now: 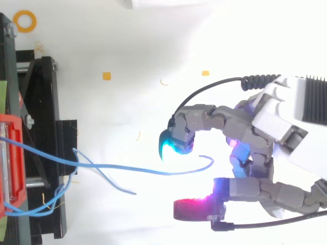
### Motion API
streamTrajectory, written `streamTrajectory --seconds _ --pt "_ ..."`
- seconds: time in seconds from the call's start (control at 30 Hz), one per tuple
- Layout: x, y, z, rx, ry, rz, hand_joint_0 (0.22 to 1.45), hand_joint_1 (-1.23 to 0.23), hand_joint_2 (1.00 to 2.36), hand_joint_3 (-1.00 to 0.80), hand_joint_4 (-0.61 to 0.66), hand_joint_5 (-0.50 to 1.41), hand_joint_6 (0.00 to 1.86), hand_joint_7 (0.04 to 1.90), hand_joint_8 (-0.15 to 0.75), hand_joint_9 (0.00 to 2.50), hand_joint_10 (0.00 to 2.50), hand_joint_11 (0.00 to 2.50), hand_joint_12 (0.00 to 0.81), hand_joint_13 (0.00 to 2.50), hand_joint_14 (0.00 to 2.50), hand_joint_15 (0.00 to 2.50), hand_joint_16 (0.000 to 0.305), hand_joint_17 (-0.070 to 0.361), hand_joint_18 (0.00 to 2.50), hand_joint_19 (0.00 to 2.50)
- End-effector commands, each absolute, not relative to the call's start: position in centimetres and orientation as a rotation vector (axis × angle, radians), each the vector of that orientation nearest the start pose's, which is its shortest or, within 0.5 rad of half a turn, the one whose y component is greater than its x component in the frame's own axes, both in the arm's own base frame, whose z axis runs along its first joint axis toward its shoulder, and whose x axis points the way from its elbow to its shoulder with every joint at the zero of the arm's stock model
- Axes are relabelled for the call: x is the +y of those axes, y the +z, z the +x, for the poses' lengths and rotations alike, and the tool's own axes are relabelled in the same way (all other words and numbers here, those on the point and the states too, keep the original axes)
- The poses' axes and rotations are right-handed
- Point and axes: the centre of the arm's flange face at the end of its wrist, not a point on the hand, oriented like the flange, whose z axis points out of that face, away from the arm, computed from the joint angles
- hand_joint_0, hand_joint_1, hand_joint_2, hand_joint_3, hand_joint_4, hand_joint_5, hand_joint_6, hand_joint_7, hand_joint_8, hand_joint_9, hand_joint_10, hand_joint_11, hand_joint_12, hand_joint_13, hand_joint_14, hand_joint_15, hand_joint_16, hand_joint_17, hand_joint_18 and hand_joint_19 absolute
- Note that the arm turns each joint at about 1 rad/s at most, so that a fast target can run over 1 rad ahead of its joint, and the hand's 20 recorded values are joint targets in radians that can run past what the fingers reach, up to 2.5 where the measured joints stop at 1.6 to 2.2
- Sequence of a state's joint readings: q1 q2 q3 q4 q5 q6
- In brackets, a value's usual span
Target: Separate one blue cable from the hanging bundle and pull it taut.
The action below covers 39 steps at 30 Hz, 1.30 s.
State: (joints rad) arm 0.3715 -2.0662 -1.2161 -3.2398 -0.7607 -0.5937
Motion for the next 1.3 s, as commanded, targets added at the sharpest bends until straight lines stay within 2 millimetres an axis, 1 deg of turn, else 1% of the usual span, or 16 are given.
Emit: streamTrajectory --seconds 0.0,0.17,0.57,0.7,0.8,0.87,1.27 --pt "3.84 36.87 66.51 1.409 0.258 1.023 0.76 -0.77 1.01 -0.27 0.05 0.15 0.50 1.27 0.165 2.10 0.02 0.61 0.302 1.50 0.02 0.88 0.038 0.086 0.99 0.88" --pt "3.83 36.81 66.48 1.411 0.255 1.022 0.77 -0.76 1.01 -0.30 0.05 0.15 0.50 1.27 0.153 2.10 0.02 0.61 0.295 1.50 0.02 0.88 0.038 0.086 0.99 0.88" --pt "3.91 36.81 66.46 1.400 0.269 1.037 0.76 -0.76 1.01 -0.30 0.05 0.15 0.50 1.27 0.158 2.10 0.02 0.62 0.295 1.50 0.02 0.88 0.038 0.085 0.99 0.88" --pt "3.86 36.88 66.53 1.357 0.335 1.096 0.76 -0.76 1.01 -0.30 0.05 0.15 0.50 1.27 0.158 2.10 0.02 0.61 0.300 1.50 0.02 0.89 0.038 0.086 0.99 0.87" --pt "3.75 36.81 66.50 1.302 0.411 1.174 0.76 -0.76 1.01 -0.30 0.05 0.15 0.50 1.27 0.152 2.10 0.03 0.62 0.298 1.50 0.02 0.88 0.038 0.085 0.99 0.88" --pt "3.74 36.80 66.48 1.289 0.429 1.192 0.76 -0.76 1.01 -0.29 0.06 0.15 0.50 1.27 0.153 2.10 0.03 0.62 0.297 1.50 0.02 0.89 0.038 0.085 0.99 0.88" --pt "3.58 36.30 66.06 1.297 0.430 1.219 0.76 -0.76 1.01 -0.30 0.06 0.15 0.50 1.27 0.151 2.11 0.02 0.61 0.300 1.50 0.03 0.89 0.038 0.085 0.99 0.88"
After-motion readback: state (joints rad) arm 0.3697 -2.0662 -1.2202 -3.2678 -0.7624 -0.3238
